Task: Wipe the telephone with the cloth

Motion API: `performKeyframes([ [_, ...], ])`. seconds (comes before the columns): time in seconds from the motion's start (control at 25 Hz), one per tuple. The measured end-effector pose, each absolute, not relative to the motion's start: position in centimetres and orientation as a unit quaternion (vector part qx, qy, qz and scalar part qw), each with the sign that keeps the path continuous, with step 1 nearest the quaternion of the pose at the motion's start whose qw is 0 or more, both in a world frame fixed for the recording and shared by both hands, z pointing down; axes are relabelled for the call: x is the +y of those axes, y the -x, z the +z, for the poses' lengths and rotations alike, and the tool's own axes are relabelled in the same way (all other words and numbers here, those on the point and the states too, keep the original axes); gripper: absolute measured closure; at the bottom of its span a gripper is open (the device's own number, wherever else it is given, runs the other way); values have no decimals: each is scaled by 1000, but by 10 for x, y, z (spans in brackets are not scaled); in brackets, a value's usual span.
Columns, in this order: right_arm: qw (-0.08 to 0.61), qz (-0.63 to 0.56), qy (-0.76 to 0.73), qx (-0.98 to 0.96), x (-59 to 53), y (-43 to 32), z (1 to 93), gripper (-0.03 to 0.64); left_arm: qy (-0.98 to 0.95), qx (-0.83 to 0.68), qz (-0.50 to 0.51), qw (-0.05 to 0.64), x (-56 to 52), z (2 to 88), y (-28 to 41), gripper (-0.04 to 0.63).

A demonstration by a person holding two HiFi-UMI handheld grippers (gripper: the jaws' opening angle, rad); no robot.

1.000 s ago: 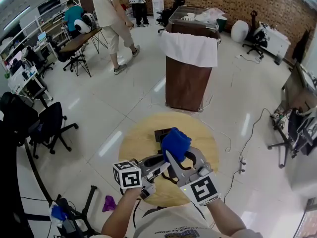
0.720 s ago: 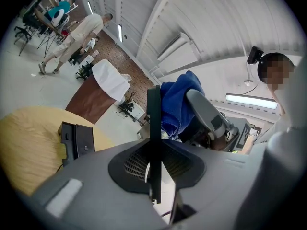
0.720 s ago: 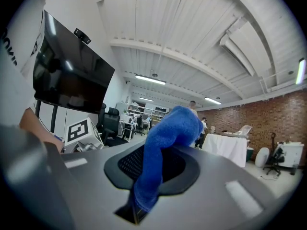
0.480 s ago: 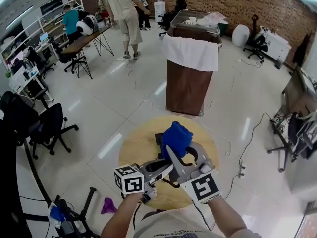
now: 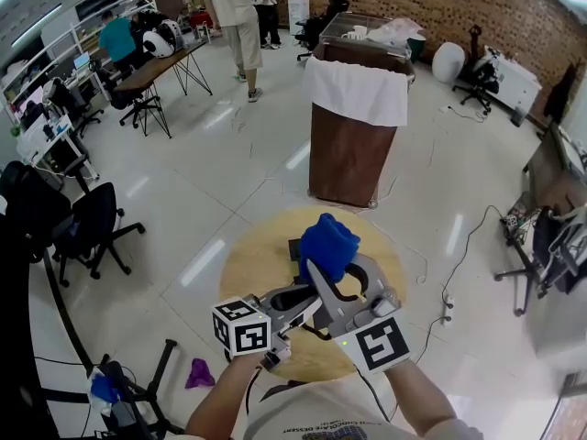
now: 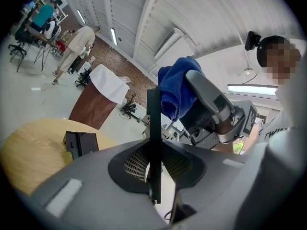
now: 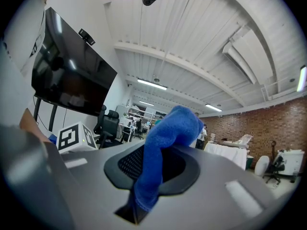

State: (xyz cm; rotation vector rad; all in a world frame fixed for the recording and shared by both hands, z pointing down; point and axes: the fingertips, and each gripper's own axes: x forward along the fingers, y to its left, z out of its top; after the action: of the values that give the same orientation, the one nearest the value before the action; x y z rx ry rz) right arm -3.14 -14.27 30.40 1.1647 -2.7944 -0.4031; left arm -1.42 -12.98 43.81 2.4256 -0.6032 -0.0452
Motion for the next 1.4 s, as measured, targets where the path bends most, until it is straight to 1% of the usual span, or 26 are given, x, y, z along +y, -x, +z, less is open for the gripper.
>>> performKeyframes([
  [0.32, 39, -102, -335, -936, -114, 66, 310, 555, -919, -242, -7, 310, -136, 440, 15, 532],
  [0.56, 53, -88, -315, -943, -109, 85, 329, 555, -923, -245, 2, 297, -135, 439, 12, 534],
  [0.76, 58, -95, -319, -941, -113, 86, 331, 555, -926, -245, 9, 288, -132, 437, 11, 534],
  [1.4, 43, -115, -338, -933, -137, 78, 310, 555, -928, -247, 16, 279, -125, 440, 11, 534],
])
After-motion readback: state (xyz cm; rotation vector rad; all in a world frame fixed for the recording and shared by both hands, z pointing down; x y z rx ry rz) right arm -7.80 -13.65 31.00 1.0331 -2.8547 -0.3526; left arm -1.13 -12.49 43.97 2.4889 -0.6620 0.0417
